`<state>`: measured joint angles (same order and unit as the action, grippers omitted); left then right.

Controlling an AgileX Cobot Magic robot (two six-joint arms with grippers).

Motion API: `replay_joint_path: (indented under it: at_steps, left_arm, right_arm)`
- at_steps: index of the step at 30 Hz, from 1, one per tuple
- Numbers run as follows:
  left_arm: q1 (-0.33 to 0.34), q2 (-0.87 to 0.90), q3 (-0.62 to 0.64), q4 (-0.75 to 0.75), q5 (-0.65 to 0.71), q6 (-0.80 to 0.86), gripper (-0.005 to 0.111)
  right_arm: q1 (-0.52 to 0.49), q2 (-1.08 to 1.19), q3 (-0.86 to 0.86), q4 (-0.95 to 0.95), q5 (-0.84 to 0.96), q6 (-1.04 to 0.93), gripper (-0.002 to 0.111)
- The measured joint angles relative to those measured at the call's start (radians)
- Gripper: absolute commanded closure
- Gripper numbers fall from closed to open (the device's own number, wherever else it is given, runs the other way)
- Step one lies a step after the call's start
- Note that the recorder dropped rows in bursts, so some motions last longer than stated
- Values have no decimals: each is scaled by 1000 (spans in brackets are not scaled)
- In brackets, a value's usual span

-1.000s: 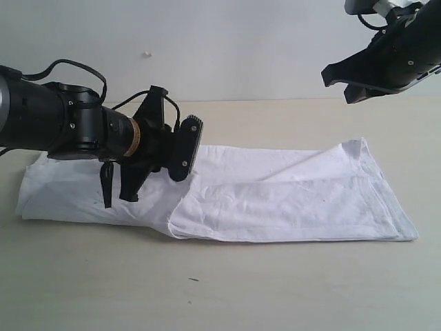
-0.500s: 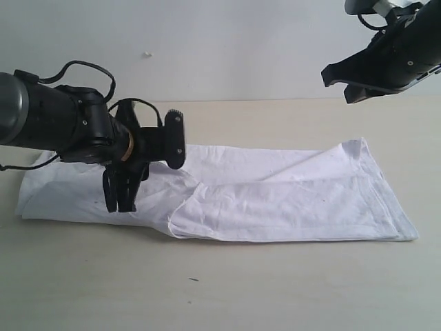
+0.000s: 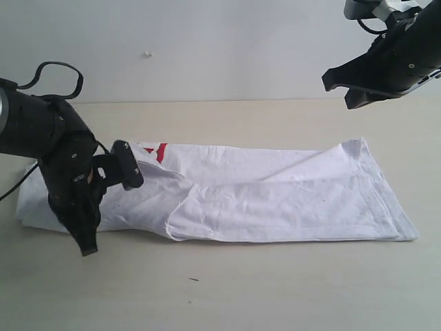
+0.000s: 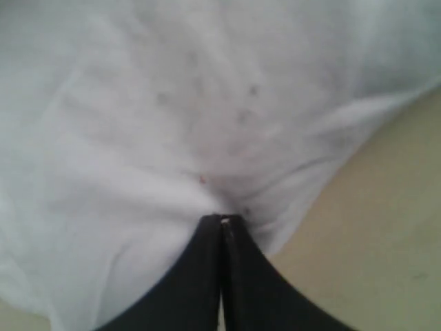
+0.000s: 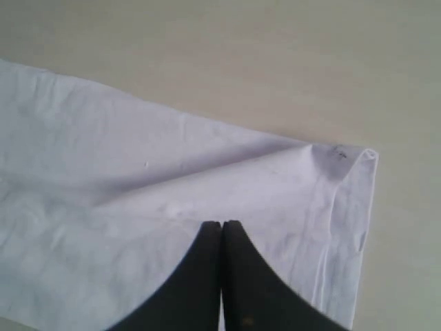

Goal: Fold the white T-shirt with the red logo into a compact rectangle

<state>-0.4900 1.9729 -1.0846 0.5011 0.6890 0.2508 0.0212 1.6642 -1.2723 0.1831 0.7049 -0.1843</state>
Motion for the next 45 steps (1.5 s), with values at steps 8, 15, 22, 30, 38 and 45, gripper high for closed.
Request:
replay_joint_path:
  at_steps: [8,15,22,30,38,45]
  left_arm:
    - [0,-4,38,-77,113,110,107]
    - [0,-43,45,-113,155,132,107]
    - [12,-157,46,-121,86,106,107]
    - [135,-143,58,-186,-22,-11,107]
    - [201,-48,79,-193,-22,-34,107]
    - [274,-57,79,-124,50,-85,107]
  right_arm:
    - [0,0,0,0,3,0,108]
    - [0,0,0,0,3,0,108]
    - [0,0,0,0,3,0,108]
    - [0,0,0,0,3,0,108]
    - [0,0,0,2,3,0,108]
    - [0,0,0,2,3,0,108]
